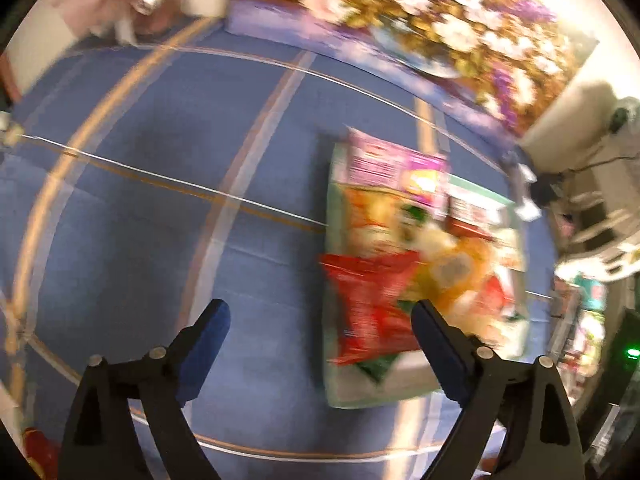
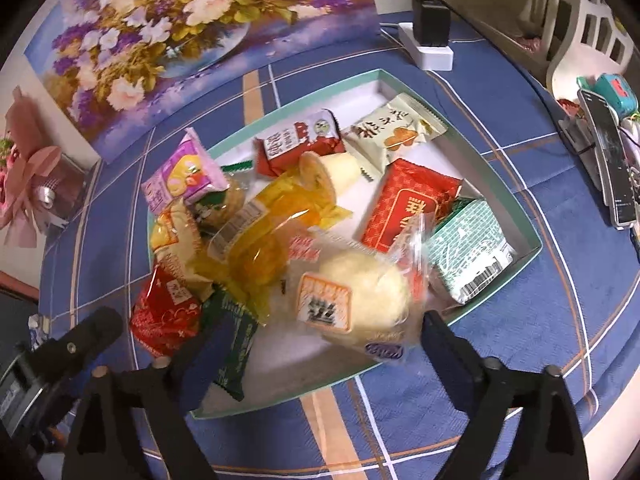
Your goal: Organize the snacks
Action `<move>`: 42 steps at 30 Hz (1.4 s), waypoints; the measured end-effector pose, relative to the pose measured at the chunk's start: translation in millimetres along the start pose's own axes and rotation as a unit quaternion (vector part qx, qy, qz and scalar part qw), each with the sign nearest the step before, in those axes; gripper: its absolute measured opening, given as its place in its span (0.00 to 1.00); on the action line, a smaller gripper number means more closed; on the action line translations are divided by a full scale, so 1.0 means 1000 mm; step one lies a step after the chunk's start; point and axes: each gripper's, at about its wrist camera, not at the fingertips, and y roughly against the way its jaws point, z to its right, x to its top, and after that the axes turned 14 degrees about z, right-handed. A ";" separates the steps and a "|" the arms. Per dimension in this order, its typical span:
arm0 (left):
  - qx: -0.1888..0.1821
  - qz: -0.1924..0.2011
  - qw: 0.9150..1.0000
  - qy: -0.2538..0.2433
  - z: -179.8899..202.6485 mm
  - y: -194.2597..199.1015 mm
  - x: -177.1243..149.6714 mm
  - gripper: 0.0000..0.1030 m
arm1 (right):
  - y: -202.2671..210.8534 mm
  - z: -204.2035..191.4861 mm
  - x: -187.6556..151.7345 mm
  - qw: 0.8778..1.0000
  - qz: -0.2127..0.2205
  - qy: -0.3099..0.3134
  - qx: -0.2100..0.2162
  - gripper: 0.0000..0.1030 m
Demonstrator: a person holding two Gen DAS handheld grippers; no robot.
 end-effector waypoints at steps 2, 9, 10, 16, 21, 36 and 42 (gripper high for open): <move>0.044 0.016 0.999 -0.015 -0.008 0.002 -0.001 0.96 | 0.003 -0.004 -0.004 1.000 0.002 0.008 -0.001 0.99; 0.125 0.034 0.990 -0.052 -0.031 0.012 -0.006 0.97 | 0.021 -0.019 -0.019 0.999 0.017 0.038 0.000 1.00; 0.131 0.037 0.989 -0.055 -0.032 0.015 -0.007 0.97 | 0.025 -0.021 -0.022 0.999 0.020 0.042 0.001 1.00; 0.148 0.052 0.985 -0.075 -0.038 0.039 -0.015 0.97 | 0.047 -0.030 -0.034 0.997 0.043 0.058 0.001 1.00; 0.144 0.062 0.984 -0.086 -0.041 0.057 -0.025 0.97 | 0.064 -0.033 -0.044 0.997 0.055 0.059 0.013 1.00; 0.148 0.064 0.984 -0.081 -0.049 0.069 -0.031 0.97 | 0.081 -0.038 -0.047 0.994 0.078 0.067 0.023 1.00; 0.153 0.059 0.984 -0.076 -0.051 0.069 -0.030 0.97 | 0.079 -0.043 -0.046 0.994 0.077 0.079 0.019 1.00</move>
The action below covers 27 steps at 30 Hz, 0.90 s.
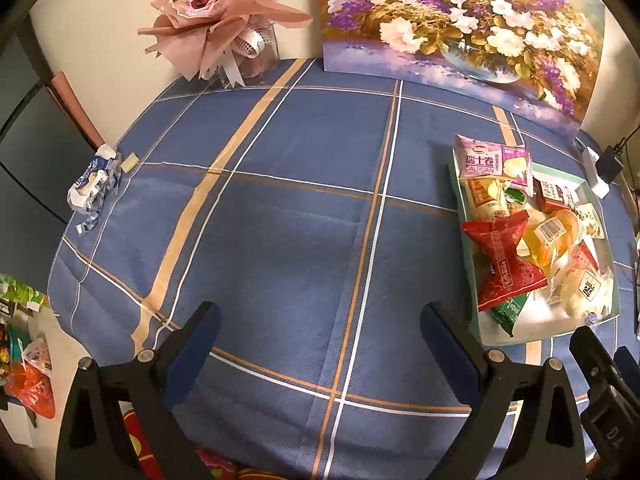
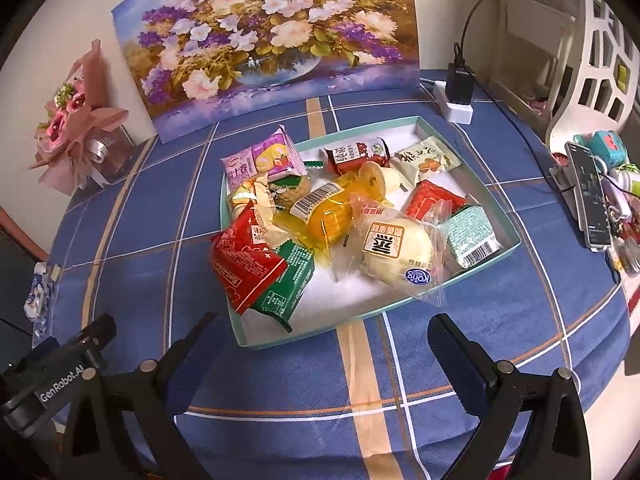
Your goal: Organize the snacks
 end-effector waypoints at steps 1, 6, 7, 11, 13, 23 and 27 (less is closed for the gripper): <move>0.000 -0.001 1.000 0.001 0.000 0.000 0.000 0.97 | 0.000 -0.001 0.000 1.000 0.000 0.002 -0.001 1.00; 0.002 -0.004 1.000 0.006 -0.003 -0.002 0.000 0.97 | -0.001 -0.003 0.000 1.000 -0.001 0.008 -0.002 1.00; 0.001 -0.005 1.000 0.006 -0.003 -0.003 0.001 0.97 | -0.001 -0.004 0.000 1.000 0.000 0.010 -0.002 1.00; 0.001 -0.007 1.000 0.006 -0.003 -0.003 0.000 0.97 | 0.000 -0.006 0.001 1.000 0.003 0.014 -0.001 1.00; 0.001 -0.008 1.000 0.007 -0.003 -0.004 0.001 0.97 | 0.000 -0.006 0.001 1.000 0.003 0.014 -0.002 1.00; 0.003 -0.011 1.000 0.010 -0.006 -0.005 0.001 0.97 | 0.000 -0.006 0.001 1.000 0.002 0.014 -0.002 1.00; 0.004 -0.012 1.000 0.013 -0.007 -0.006 0.001 0.97 | 0.000 -0.007 0.001 1.000 0.001 0.014 -0.002 1.00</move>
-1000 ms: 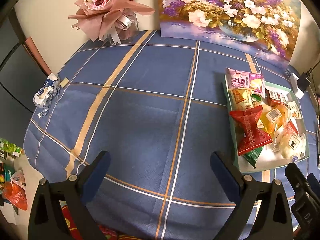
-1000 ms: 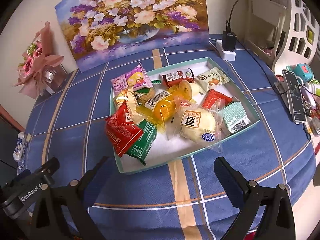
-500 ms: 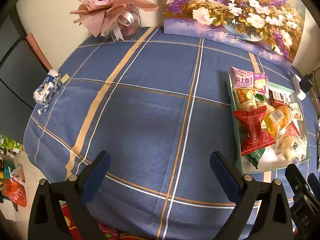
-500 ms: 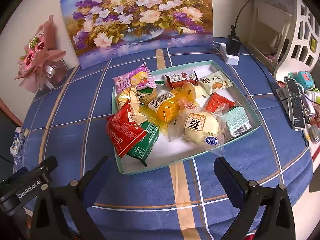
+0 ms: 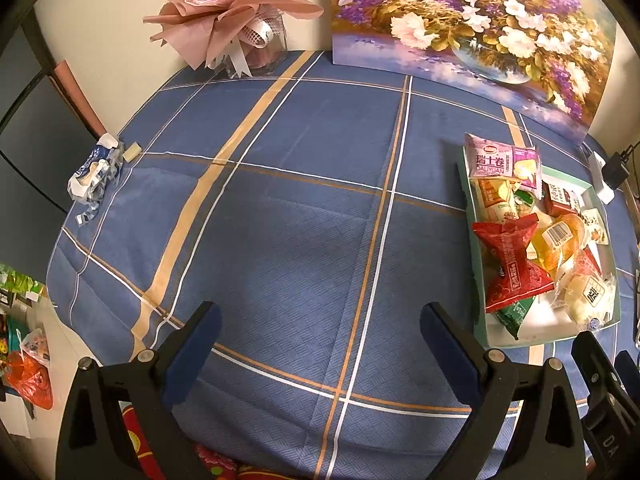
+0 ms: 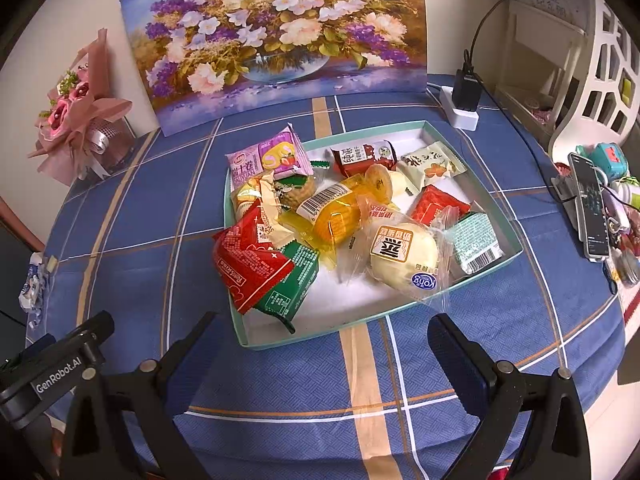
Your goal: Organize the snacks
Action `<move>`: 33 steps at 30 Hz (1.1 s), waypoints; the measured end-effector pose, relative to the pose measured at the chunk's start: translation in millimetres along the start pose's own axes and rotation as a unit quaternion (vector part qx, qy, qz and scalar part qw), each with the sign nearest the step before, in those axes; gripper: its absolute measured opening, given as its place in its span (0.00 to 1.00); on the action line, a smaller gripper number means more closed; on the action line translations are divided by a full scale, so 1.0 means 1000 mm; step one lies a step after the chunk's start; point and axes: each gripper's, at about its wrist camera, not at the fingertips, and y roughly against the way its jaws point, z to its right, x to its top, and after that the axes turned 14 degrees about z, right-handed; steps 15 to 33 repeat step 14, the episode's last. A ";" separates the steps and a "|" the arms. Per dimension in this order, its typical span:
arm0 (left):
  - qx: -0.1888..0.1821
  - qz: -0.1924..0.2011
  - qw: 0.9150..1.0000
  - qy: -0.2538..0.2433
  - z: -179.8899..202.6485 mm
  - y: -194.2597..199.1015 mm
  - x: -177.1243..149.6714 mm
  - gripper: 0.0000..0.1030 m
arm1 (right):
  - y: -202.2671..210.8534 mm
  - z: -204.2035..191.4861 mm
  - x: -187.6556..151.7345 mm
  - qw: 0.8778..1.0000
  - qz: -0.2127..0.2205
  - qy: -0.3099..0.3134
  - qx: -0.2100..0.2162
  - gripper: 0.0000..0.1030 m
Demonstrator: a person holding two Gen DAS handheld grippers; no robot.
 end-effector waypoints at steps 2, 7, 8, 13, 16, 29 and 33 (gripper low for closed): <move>0.001 0.000 1.000 0.001 -0.001 0.000 0.000 0.97 | 0.000 0.000 0.000 1.000 0.000 0.000 0.000 1.00; 0.001 -0.002 1.000 0.004 0.000 -0.001 0.000 0.97 | -0.001 0.000 -0.001 1.000 -0.002 0.001 0.000 1.00; 0.001 -0.003 1.000 0.005 0.000 -0.001 0.000 0.97 | -0.001 0.000 -0.001 1.000 -0.002 0.000 0.000 1.00; -0.007 0.009 1.000 0.010 -0.001 0.003 0.001 0.97 | -0.001 -0.001 -0.003 1.000 -0.002 0.000 0.000 1.00; -0.009 0.008 1.000 0.010 0.000 0.003 0.001 0.97 | -0.001 0.000 -0.002 1.000 -0.002 0.000 0.000 1.00; -0.009 0.008 1.000 0.010 0.000 0.003 0.001 0.97 | -0.001 0.000 -0.002 1.000 -0.002 0.000 0.000 1.00; -0.009 0.008 1.000 0.010 0.000 0.003 0.001 0.97 | -0.001 0.000 -0.002 1.000 -0.002 0.000 0.000 1.00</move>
